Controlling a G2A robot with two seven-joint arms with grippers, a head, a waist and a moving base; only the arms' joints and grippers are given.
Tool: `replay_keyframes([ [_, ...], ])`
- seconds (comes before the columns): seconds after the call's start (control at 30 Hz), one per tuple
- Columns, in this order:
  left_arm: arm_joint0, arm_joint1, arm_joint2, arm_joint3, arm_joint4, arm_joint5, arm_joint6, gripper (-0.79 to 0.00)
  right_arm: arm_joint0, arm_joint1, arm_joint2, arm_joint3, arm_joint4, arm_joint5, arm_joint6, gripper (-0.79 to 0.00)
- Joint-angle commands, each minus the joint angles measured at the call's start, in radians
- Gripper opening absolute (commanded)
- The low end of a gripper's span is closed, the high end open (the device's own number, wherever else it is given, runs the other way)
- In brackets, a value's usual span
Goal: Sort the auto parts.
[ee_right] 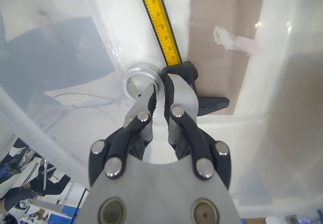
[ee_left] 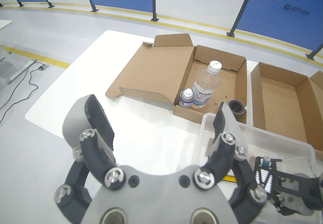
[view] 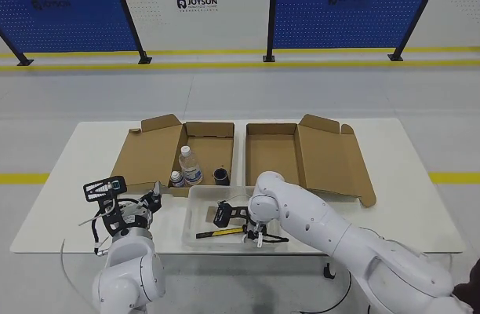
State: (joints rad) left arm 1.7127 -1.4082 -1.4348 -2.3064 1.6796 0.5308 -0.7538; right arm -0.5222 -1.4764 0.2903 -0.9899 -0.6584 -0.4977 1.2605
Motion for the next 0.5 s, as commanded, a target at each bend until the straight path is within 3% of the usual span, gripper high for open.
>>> replay_keyframes([
  [0.0, 0.0, 0.0, 0.0, 0.0, 0.0, 0.0, 0.0, 0.0, -0.001, -0.003, -0.002, 0.006, -0.008, -0.002, -0.007, -0.619],
  [0.47, 0.0, 0.0, 0.0, 0.0, 0.0, 0.0, 0.0, 0.0, 0.017, -0.03, 0.002, 0.061, -0.036, -0.018, -0.02, -0.582],
])
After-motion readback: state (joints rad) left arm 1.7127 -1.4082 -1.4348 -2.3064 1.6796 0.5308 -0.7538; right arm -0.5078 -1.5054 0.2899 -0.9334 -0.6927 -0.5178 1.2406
